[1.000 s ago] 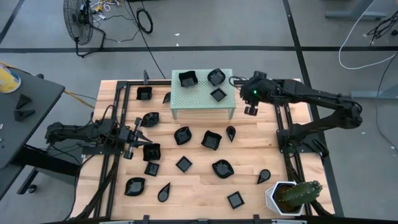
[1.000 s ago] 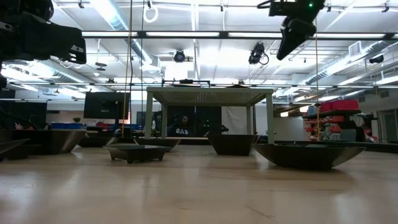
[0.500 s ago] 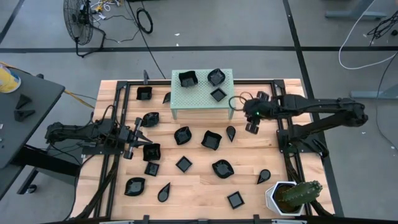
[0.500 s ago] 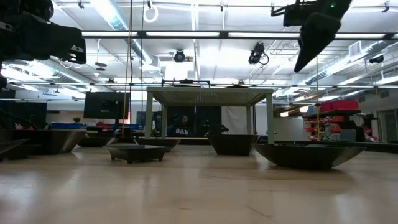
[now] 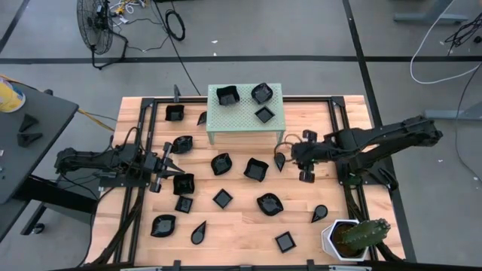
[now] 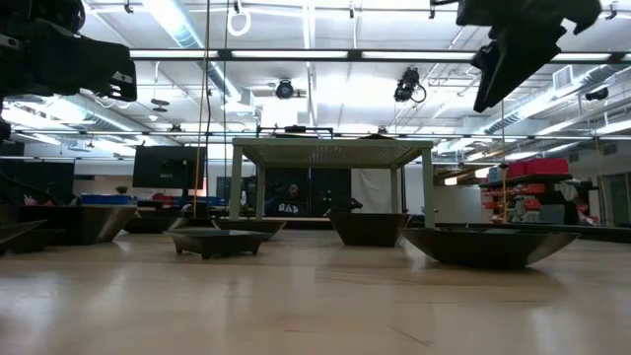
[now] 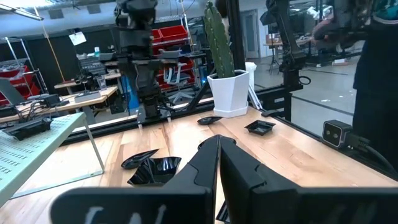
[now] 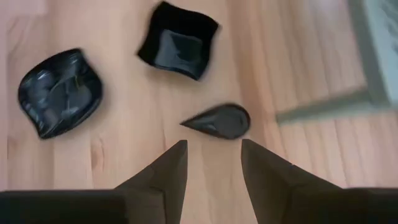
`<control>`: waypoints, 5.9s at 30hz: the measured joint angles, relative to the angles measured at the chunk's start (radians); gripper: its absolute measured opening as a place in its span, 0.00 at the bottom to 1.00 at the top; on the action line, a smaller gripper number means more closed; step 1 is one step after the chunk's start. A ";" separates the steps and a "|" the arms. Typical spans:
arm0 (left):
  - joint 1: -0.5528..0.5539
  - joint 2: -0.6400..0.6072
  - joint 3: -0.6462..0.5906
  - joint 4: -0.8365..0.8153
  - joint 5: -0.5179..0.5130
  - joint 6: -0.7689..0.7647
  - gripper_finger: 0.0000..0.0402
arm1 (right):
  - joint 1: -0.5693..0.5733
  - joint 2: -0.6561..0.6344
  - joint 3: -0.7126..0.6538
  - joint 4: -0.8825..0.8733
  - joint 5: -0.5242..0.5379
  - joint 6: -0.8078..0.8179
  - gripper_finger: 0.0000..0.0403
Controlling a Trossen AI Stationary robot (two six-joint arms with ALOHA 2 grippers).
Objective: Pick & Place Mini shaped plates
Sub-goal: Put the drop shaped plate on the shelf
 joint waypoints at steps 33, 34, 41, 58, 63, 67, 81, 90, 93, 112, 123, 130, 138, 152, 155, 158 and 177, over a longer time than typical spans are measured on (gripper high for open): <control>0.000 0.000 0.000 0.000 0.000 0.000 0.06 | 0.019 0.118 -0.372 0.498 0.011 -1.029 0.38; 0.000 0.000 0.000 0.000 0.000 0.000 0.06 | 0.007 0.118 -0.383 0.507 0.019 -1.051 0.38; 0.000 0.000 0.000 0.000 0.000 0.000 0.06 | -0.070 0.118 -0.433 0.624 0.054 -1.107 0.38; 0.000 0.000 0.000 0.000 0.000 0.000 0.06 | -0.102 0.200 -0.472 0.718 0.017 -1.195 0.38; 0.000 0.000 0.000 0.000 0.000 0.000 0.06 | -0.102 0.256 -0.472 0.777 0.017 -1.236 0.38; 0.000 0.000 0.000 0.000 0.000 0.000 0.06 | -0.103 0.283 -0.472 0.784 0.019 -1.237 0.38; 0.000 0.000 0.000 0.000 0.000 0.000 0.06 | -0.103 0.294 -0.472 0.805 0.028 -1.247 0.26; 0.000 0.000 0.000 0.000 0.000 0.000 0.06 | -0.103 0.294 -0.472 0.805 0.028 -1.247 0.09; 0.000 0.000 0.000 0.000 0.000 0.000 0.06 | -0.103 0.294 -0.472 0.805 0.028 -1.247 0.06; 0.000 0.000 0.000 0.000 0.000 0.000 0.06 | -0.102 0.271 -0.358 0.723 0.026 -1.273 0.00; 0.000 0.000 0.000 0.000 0.000 0.000 0.06 | -0.100 0.206 -0.051 0.534 -0.062 -1.351 0.00; 0.000 0.000 0.000 0.000 0.000 0.000 0.06 | -0.103 0.208 0.159 0.459 -0.046 -1.566 0.00; 0.000 0.000 0.000 0.000 0.000 0.000 0.06 | -0.107 0.243 0.340 0.454 -0.042 -1.783 0.00; 0.000 0.000 0.000 0.000 0.000 0.000 0.06 | -0.135 0.420 0.544 0.522 0.062 -1.425 0.00; 0.000 0.000 0.000 0.000 0.000 0.000 0.06 | -0.136 0.473 0.599 0.518 0.096 -1.308 0.00; 0.000 0.000 0.000 0.000 0.000 0.000 0.06 | -0.139 0.539 0.667 0.486 0.154 -1.190 0.00; 0.000 0.000 0.000 0.000 0.000 0.000 0.06 | -0.257 0.742 0.820 0.247 0.164 -0.642 0.00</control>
